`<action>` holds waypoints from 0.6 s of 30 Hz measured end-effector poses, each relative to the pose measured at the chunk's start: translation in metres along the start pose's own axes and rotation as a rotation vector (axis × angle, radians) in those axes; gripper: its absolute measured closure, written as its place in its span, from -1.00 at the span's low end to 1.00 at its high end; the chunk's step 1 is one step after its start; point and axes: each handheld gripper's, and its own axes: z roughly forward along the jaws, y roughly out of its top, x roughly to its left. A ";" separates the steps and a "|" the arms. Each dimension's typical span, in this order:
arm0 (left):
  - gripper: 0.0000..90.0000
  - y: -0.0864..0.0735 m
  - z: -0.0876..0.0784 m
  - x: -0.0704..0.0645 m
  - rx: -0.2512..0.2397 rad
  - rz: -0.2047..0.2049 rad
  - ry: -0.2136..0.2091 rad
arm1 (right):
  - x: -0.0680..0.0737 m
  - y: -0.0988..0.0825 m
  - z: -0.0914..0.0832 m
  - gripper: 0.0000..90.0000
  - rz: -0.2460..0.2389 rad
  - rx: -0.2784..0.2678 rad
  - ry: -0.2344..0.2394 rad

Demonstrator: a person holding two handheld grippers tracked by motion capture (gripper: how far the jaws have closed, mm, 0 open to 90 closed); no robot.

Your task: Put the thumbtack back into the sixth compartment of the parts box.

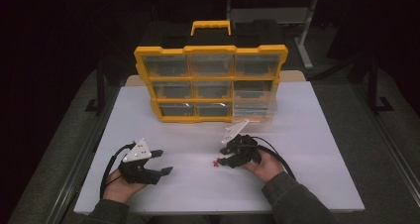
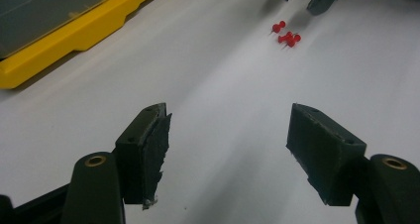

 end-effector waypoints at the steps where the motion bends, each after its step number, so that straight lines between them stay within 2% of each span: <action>1: -0.29 0.000 0.000 0.000 -0.001 -0.004 -0.001 | -0.001 0.000 0.002 0.32 -0.006 0.003 0.001; 7: -0.29 0.000 0.000 0.000 0.005 0.005 -0.004 | -0.005 0.004 0.011 0.43 -0.004 0.024 0.005; 10: -0.29 0.000 0.000 -0.001 -0.008 -0.008 -0.006 | -0.006 0.006 0.014 0.50 0.001 0.034 0.012; 18: -0.29 0.000 0.000 0.000 -0.010 -0.002 -0.010 | -0.009 0.006 0.021 0.66 -0.014 0.057 0.011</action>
